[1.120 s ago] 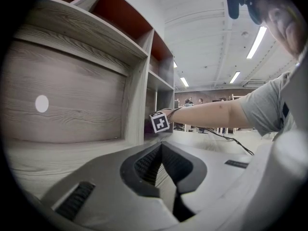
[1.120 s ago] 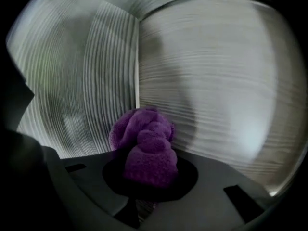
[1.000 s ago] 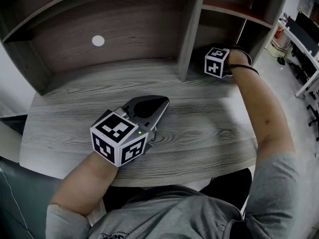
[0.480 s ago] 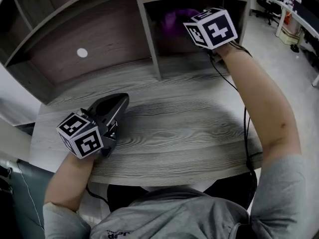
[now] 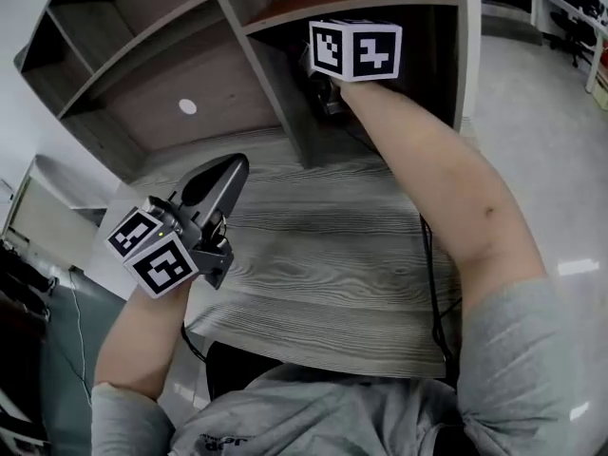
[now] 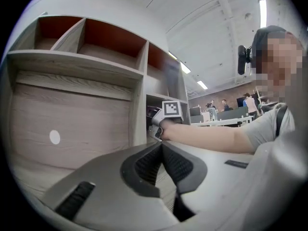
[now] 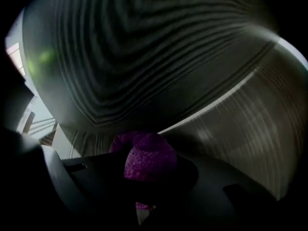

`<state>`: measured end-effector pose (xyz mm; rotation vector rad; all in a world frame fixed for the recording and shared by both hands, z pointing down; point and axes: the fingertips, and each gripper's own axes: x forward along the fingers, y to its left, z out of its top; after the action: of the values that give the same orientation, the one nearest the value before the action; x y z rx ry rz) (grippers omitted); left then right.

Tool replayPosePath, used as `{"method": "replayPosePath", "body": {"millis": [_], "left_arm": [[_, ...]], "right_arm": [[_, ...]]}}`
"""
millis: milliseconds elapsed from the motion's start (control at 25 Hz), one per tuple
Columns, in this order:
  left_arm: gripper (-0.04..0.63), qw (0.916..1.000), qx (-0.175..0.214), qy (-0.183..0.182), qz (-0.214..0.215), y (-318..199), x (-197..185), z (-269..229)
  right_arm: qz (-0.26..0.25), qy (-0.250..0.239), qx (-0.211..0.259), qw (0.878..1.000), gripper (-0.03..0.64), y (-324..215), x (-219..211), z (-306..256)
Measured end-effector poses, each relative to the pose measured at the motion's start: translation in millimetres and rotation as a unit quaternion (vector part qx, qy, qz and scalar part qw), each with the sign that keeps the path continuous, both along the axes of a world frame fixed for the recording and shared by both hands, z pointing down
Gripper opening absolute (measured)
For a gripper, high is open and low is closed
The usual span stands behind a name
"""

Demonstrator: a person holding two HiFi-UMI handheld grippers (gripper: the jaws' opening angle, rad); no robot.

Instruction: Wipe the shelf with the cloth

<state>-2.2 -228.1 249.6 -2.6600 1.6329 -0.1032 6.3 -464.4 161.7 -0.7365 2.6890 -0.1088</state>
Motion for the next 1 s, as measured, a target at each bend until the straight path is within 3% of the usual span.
{"method": "replayPosePath", "body": {"millis": [80,280,600,720,880,1000], "left_arm": [[0.012,1.0,0.002,-0.003,-0.005,-6.4,4.8,0.2],[0.012,0.9998,-0.014,-0.003,-0.017,-21.4,14.3,11.5],[0.012,0.9997,-0.023,0.0,-0.01,-12.9,15.1,12.8],[0.012,0.9998,-0.02,-0.001,-0.003,-6.7,14.9,13.3],[0.012,0.9999,-0.014,0.006,0.005,-1.8,14.5,14.0],[0.012,0.9998,-0.017,0.005,0.001,-1.2,12.3,18.1]], "right_arm": [[-0.002,0.004,0.015,1.0,0.069,0.0,-3.7,-0.7],[-0.002,0.072,0.064,0.995,0.067,3.9,-6.9,0.8],[0.037,0.195,0.08,0.977,0.066,3.4,-10.6,40.5],[0.038,0.264,0.065,0.962,0.065,2.4,-12.9,78.0],[0.027,0.382,0.04,0.923,0.064,1.3,-17.4,141.7],[0.013,0.428,0.023,0.904,0.064,1.2,-18.2,166.4]]}}
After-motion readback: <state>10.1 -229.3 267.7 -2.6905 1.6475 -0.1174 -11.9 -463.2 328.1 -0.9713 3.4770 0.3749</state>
